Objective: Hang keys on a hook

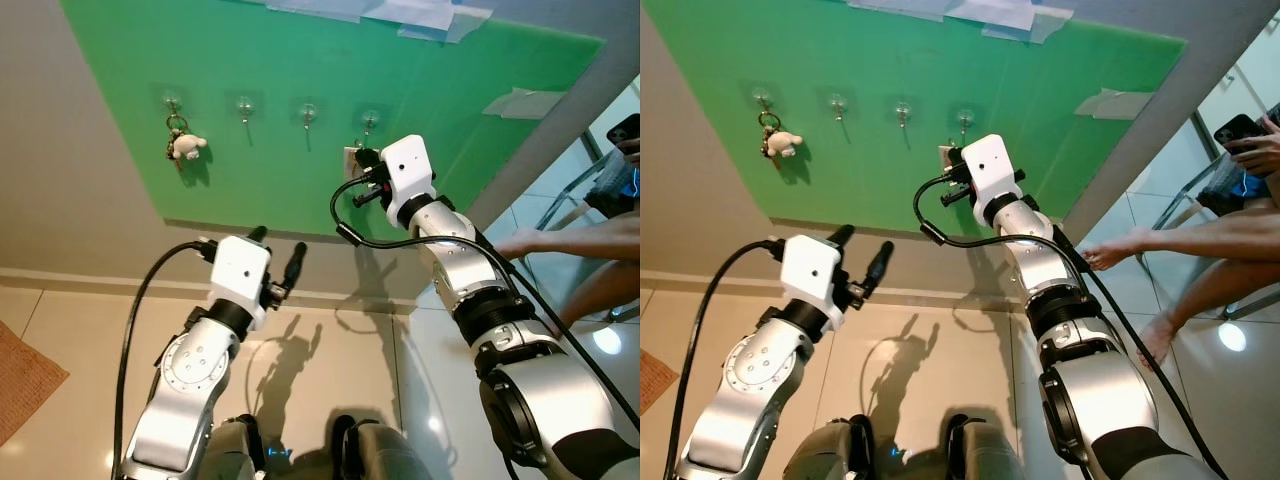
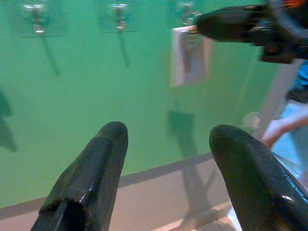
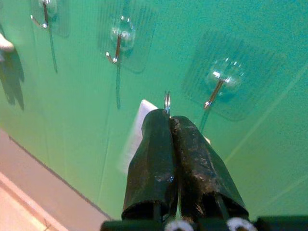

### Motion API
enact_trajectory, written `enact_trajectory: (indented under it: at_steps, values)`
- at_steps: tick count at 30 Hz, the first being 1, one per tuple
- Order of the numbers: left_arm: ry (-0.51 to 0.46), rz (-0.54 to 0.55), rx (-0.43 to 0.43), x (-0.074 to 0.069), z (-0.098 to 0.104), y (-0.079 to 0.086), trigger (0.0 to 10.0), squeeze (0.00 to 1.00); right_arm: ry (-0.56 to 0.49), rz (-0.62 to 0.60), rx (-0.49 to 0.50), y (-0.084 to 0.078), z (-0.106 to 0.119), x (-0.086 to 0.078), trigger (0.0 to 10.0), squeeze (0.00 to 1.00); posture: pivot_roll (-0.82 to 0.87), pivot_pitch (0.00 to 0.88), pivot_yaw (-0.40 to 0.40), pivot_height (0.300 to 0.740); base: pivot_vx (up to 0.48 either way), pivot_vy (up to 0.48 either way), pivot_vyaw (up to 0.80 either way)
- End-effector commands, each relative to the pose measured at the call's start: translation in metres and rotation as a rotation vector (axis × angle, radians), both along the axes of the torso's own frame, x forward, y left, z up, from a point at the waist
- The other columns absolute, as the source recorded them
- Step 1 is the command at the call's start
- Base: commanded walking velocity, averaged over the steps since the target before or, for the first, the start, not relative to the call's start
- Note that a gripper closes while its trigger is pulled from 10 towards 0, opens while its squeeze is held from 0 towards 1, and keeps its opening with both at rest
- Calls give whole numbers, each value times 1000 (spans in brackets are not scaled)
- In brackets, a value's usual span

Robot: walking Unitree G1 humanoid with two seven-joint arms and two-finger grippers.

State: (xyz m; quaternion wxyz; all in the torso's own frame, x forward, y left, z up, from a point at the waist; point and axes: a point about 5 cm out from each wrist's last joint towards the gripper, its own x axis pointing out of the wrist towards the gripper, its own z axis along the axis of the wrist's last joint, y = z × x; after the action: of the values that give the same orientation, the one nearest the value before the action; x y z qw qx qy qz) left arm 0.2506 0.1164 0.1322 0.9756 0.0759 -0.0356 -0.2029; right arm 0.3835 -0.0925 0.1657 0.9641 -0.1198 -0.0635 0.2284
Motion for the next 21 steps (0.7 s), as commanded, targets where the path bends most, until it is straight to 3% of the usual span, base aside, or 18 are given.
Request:
enact_trajectory:
  at_steps: [1, 15, 21]
  values:
    - [-22, -34, 19, -5, 3, -5, 10000, 0, -5, -8, -6, -5, 1, 1, 10000, 0, 58, 201, -126, 740, 0, 0, 0]
    - [-27, -1, 43, -13, 3, 3, 10000, 0, -6, 13, -25, -1, 8, 8, 10000, 0, 92, 225, -135, 740, 0, 0, 0]
    - [-29, 11, 47, -17, 4, 5, 10000, 0, -29, 25, -29, 1, 23, 13, 10000, 0, 116, 234, -134, 740, 0, 0, 0]
